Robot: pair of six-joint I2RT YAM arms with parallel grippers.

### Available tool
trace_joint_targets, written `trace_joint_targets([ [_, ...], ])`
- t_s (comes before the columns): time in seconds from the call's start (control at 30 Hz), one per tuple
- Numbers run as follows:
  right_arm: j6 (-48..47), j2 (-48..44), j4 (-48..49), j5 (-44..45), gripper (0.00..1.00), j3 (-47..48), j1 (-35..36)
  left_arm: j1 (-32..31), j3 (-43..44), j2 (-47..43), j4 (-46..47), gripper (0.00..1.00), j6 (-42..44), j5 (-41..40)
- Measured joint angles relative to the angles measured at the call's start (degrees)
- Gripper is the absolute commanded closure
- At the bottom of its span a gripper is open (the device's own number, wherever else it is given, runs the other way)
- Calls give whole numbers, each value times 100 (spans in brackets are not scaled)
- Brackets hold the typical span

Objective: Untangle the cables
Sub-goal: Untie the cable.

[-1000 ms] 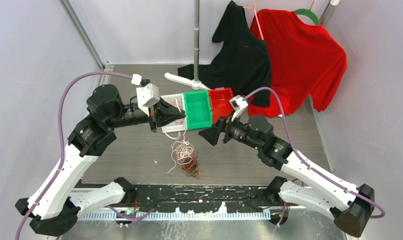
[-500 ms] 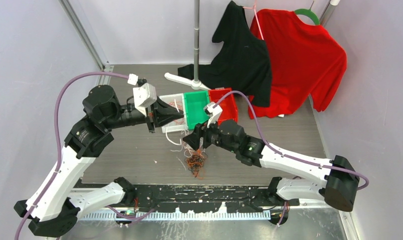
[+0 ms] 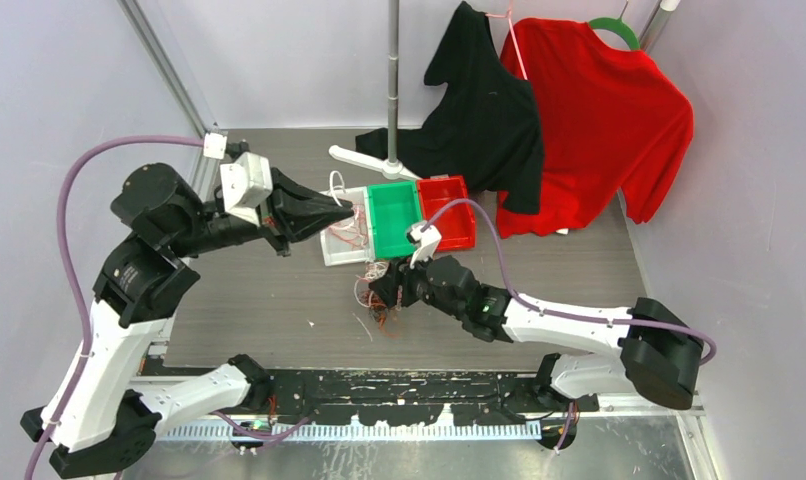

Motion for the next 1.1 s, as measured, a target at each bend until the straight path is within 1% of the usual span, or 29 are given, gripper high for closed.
trace_joint_targets([
  [0.23, 157, 138, 186, 210, 45, -389, 160, 0, 625, 210, 24, 100, 170, -81],
  [0.4, 365, 149, 433, 343, 45, -723, 212, 0, 1121, 376, 109, 100, 476, -317],
  [0.63, 584, 275, 496, 566, 44, -1121, 382, 0, 1814, 527, 697, 100, 955, -863],
  [0.77, 695, 291, 525, 772, 42, -1285, 566, 0, 2157, 619, 1054, 100, 1451, -1196],
  [0.87, 756, 297, 533, 966, 42, -1416, 723, 0, 2573, 758, 1322, 100, 1784, -1453],
  [0.93, 791, 337, 540, 1082, 40, -1471, 809, 0, 2900, 857, 1506, 100, 1965, -1602],
  [1.0, 835, 369, 542, 1169, 36, -1502, 870, 0, 3185, 931, 1631, 100, 2114, -1718],
  [1.1, 861, 369, 520, 1287, 27, -1517, 927, 0, 3477, 979, 1711, 100, 2249, -1838],
])
